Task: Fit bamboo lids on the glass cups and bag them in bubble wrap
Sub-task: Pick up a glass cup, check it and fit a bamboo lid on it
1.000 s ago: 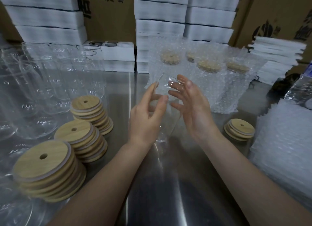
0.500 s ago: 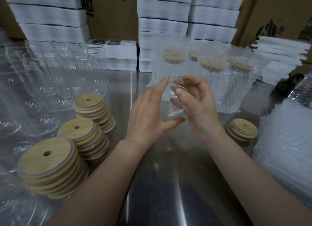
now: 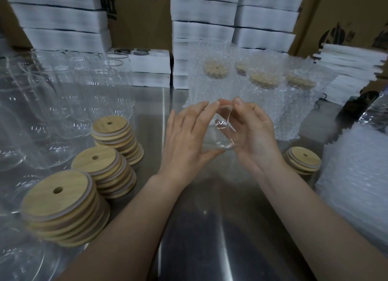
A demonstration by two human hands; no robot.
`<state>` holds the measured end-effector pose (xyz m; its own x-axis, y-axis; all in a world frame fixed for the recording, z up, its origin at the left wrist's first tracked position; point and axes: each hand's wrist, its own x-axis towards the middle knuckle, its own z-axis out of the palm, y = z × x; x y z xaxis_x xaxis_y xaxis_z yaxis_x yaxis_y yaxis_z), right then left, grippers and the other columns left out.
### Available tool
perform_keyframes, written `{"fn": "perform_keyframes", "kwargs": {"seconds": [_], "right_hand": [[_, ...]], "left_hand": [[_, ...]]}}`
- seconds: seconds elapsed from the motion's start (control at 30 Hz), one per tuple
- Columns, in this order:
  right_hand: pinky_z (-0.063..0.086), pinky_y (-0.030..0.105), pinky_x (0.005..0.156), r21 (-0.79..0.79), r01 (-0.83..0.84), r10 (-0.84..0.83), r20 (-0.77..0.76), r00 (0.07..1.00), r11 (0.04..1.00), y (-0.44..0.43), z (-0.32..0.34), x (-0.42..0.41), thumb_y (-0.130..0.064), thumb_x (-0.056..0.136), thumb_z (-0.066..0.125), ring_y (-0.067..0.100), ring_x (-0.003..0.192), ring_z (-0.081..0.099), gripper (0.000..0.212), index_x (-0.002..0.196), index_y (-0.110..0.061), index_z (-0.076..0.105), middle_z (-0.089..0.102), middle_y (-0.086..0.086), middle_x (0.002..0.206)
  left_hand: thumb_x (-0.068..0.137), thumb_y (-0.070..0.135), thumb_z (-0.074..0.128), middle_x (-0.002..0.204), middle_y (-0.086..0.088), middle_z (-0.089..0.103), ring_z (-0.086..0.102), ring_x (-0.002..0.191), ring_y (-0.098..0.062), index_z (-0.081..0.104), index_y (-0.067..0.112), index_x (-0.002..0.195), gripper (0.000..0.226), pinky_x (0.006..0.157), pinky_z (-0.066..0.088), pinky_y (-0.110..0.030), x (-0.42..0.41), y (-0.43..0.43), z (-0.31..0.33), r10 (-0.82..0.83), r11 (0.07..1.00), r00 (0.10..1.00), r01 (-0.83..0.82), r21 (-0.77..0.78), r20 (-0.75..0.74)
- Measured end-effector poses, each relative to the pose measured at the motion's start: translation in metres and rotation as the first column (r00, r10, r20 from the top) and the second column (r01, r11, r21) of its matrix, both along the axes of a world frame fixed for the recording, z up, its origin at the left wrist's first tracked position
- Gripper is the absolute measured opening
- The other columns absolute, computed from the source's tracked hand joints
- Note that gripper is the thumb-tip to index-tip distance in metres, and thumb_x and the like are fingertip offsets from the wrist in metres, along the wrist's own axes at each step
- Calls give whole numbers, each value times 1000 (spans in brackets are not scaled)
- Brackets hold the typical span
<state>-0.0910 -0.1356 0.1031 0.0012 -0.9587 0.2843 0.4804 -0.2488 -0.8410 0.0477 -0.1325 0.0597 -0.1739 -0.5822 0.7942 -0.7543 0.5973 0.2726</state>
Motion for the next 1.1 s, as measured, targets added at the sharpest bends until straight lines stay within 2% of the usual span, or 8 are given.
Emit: {"fn": "perform_keyframes", "kwargs": {"seconds": [0.1,0.23,0.33,0.43,0.5,0.73,0.97,1.1], "right_hand": [[44,44,106,18,-55,55,31,998,998,-4,0,-3,-20,92,59,23,107,65,14,89,-8,64,74,8,103],[43,35,106,-19,-205,205,67,976,979,-5,0,-5,-16,97,47,22,115,61,22,103,-8,67,69,10,116],[36,33,114,-38,-298,299,58,952,954,-6,1,-5,-16,95,44,21,127,56,30,118,-7,62,65,8,124],[26,36,121,-59,-360,361,7,933,931,-6,2,-6,-15,94,42,25,140,43,43,135,-3,49,55,11,137],[22,39,122,-78,-367,362,-70,929,927,-4,2,-8,-13,97,40,24,142,39,45,141,-3,43,51,10,141],[40,28,111,-117,-289,250,-269,930,950,0,4,-4,-4,80,63,15,135,49,56,134,-13,49,57,4,136],[45,36,108,-199,-21,-34,-268,963,980,8,-1,11,-4,69,79,20,119,57,59,117,-11,46,59,11,120],[55,22,80,-178,56,-91,-199,976,982,13,2,14,-9,66,83,16,106,62,56,108,-12,46,61,5,105]], "left_hand": [[74,46,77,146,-9,44,42,135,-26,19,31,143,91,112,23,-61,0,2,1,-19,999,999,21,32,-48],[76,52,71,144,-11,47,47,131,-26,22,24,143,87,104,40,-53,0,3,4,-63,998,989,65,6,-131],[74,52,73,146,-5,45,45,132,-16,26,16,148,96,102,46,-48,0,6,3,-52,996,965,70,62,-256],[68,57,75,146,7,44,42,128,1,24,22,150,103,99,49,-40,1,9,4,5,982,933,64,177,-360],[66,60,74,142,10,47,47,125,1,25,26,149,103,95,51,-41,2,10,5,25,976,919,63,210,-393],[66,63,74,132,13,54,56,117,-4,29,26,146,99,88,54,-44,1,11,6,66,977,906,27,213,-417],[67,64,66,134,2,55,55,120,-14,22,35,144,93,87,53,-40,-1,12,5,61,992,954,-27,121,-294],[71,56,71,133,-4,57,55,120,-21,29,25,146,91,93,51,-44,-2,6,3,58,998,979,-54,25,-197]]}}
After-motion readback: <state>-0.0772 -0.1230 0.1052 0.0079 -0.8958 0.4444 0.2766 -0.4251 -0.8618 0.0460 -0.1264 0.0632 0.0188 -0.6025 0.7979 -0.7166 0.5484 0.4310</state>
